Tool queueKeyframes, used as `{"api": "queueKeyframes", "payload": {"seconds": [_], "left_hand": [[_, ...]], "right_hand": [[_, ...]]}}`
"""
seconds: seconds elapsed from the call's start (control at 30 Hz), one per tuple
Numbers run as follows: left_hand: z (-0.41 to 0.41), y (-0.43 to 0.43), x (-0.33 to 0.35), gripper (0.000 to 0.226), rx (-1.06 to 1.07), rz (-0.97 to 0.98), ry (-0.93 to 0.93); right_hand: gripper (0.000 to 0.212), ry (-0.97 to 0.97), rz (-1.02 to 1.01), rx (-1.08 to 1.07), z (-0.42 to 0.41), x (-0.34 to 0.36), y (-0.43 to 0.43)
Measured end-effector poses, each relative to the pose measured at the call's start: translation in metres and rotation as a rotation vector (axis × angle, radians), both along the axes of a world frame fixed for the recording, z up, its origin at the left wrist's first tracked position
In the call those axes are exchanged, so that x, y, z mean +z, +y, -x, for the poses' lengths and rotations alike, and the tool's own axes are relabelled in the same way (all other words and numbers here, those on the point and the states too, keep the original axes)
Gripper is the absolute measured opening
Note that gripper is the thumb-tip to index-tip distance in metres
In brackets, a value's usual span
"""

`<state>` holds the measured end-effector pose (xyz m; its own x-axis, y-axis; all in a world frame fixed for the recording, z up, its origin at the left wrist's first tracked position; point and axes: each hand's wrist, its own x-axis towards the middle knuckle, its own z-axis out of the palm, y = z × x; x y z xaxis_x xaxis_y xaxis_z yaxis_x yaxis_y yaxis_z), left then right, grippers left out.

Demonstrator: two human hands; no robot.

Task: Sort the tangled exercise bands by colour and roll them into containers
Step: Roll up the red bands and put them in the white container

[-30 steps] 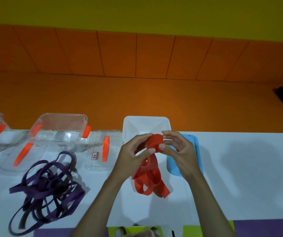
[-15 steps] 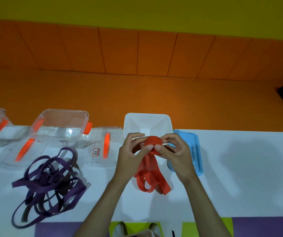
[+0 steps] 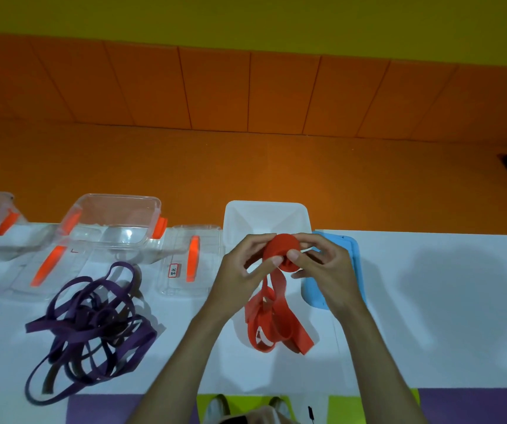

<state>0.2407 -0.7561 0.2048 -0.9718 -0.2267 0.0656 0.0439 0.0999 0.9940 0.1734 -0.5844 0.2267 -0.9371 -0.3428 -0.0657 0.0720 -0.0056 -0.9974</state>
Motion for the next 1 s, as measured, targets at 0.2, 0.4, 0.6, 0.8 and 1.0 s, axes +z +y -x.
{"api": "queueKeyframes", "payload": {"seconds": [0.2,0.4,0.6,0.8,1.0], "left_hand": [[0.007,-0.004,0.010,0.049,0.016,0.006,0.079],[0.011,0.003,0.016,0.030,0.116,-0.039,0.140],[0.013,0.003,0.012,0.023,0.068,0.079,0.144],[0.012,-0.008,0.006,0.036,0.022,-0.020,0.123],[0.012,-0.007,0.016,0.039,0.084,-0.161,0.157]], "right_hand": [[0.034,-0.037,0.140,-0.011,0.002,0.006,-0.003],[0.039,-0.100,0.166,0.212,0.002,0.001,0.003],[0.040,-0.007,0.090,0.085,0.007,0.008,0.004],[0.038,-0.052,0.185,0.073,0.002,0.000,-0.001],[0.037,-0.117,0.194,0.147,0.001,0.004,0.002]]}}
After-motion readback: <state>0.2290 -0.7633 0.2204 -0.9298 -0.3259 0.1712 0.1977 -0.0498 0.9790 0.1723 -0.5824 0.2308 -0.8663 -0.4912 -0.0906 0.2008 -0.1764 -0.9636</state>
